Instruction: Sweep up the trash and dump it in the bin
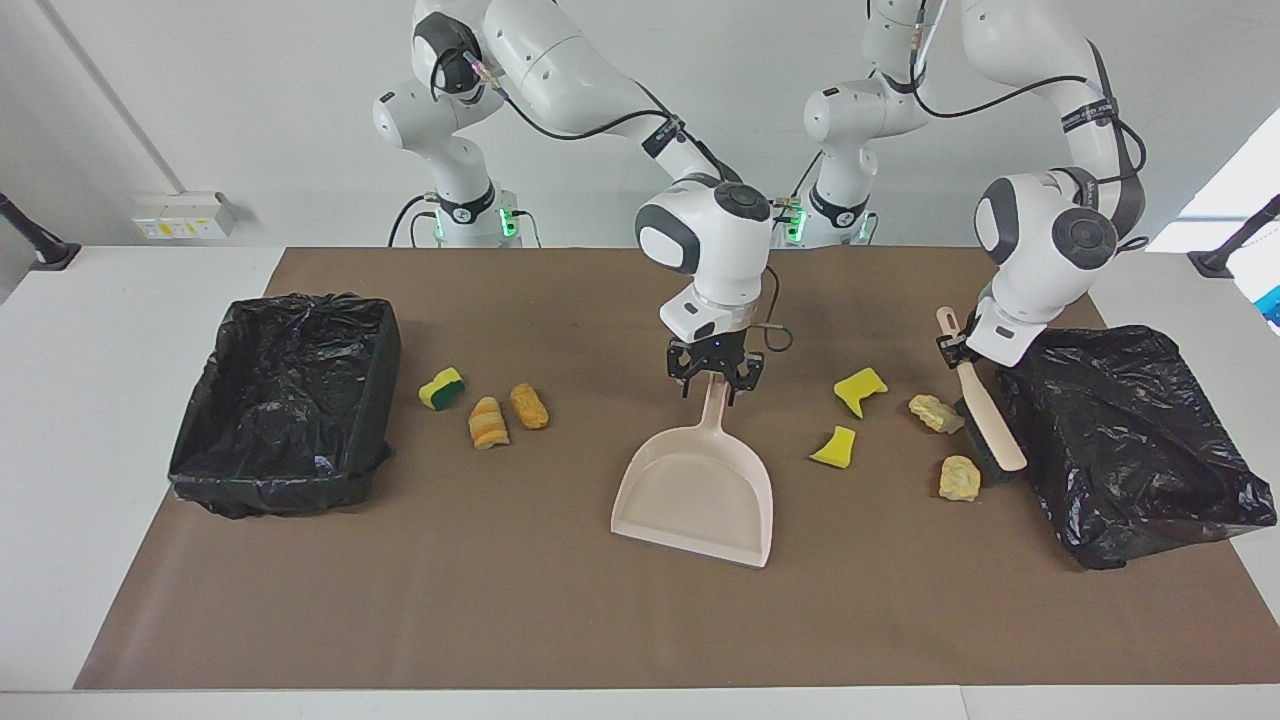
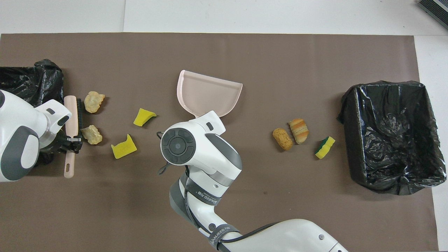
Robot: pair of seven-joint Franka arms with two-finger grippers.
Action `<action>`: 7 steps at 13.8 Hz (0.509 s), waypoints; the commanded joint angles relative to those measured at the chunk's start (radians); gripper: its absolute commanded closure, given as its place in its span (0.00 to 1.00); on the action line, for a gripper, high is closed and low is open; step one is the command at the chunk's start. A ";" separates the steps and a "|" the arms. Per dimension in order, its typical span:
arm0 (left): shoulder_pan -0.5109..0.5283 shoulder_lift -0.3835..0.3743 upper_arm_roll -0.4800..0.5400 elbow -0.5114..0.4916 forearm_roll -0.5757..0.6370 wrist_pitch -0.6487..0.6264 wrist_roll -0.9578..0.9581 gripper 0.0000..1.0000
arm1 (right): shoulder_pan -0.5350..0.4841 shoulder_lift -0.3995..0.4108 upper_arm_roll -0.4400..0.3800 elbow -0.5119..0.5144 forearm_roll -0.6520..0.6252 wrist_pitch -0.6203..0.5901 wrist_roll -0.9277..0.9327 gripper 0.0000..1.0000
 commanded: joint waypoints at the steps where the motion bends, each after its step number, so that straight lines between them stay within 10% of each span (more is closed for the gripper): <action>1: -0.061 -0.021 0.002 -0.033 0.016 0.001 -0.031 1.00 | -0.003 0.007 0.005 0.013 -0.028 0.003 -0.045 0.93; 7: -0.258 -0.048 0.000 -0.035 -0.040 -0.120 -0.194 1.00 | -0.087 -0.043 0.009 0.004 0.041 0.001 -0.335 1.00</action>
